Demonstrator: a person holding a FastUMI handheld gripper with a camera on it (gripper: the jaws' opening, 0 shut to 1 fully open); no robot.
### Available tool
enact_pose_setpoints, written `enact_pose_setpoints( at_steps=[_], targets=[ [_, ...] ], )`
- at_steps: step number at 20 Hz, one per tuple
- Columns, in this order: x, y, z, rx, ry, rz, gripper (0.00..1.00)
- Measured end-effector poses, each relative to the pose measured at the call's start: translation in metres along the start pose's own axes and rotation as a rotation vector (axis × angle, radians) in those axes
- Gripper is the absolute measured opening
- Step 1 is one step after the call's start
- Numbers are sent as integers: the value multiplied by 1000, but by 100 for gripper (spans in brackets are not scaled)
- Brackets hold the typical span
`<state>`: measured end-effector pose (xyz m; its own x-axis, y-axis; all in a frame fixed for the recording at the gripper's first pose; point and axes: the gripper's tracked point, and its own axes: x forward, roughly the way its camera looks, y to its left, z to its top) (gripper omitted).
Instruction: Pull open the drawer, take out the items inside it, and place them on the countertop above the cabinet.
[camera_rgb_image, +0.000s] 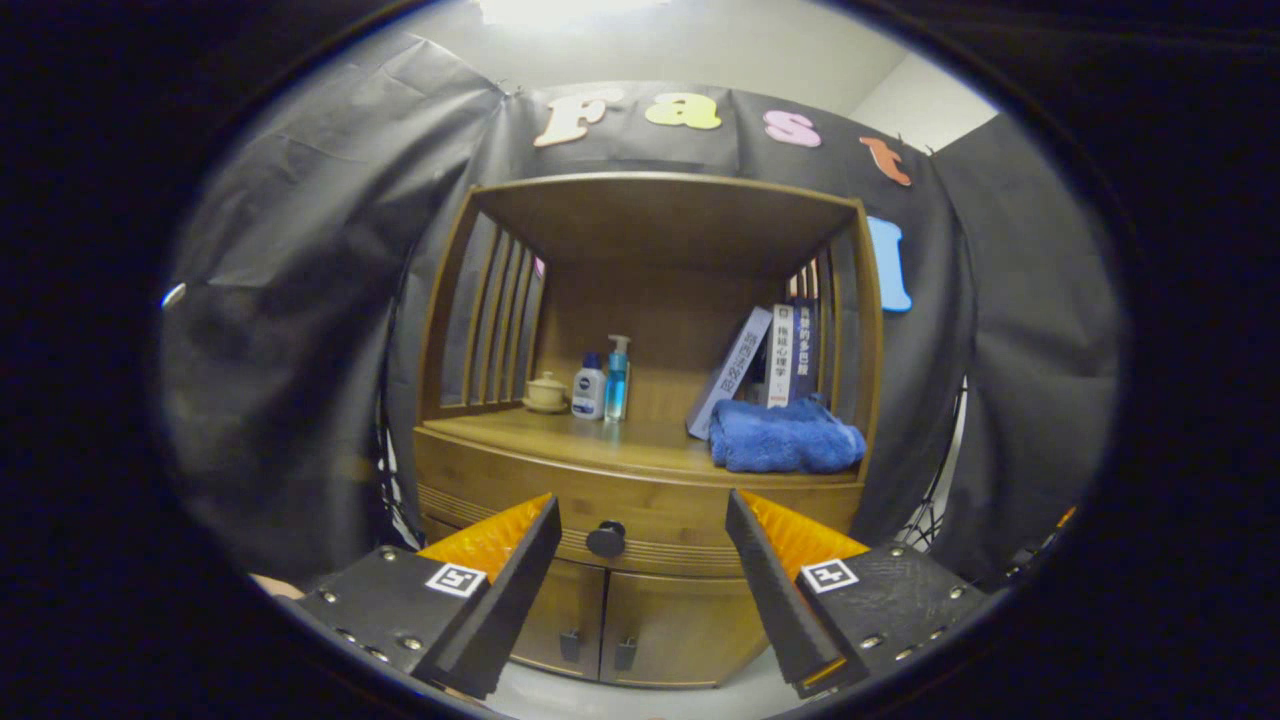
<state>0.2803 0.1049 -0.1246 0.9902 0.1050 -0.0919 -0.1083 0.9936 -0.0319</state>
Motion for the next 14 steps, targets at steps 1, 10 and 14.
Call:
enact_pose_setpoints(
  at_steps=[1, 10, 14],
  targets=[
    [13, 3, -12, 7, 25, 0, 99],
    [100, 34, -89, 26, 161, -22, 90],
    [113, 40, -100, 72, 188, 2, 66]
  ],
)
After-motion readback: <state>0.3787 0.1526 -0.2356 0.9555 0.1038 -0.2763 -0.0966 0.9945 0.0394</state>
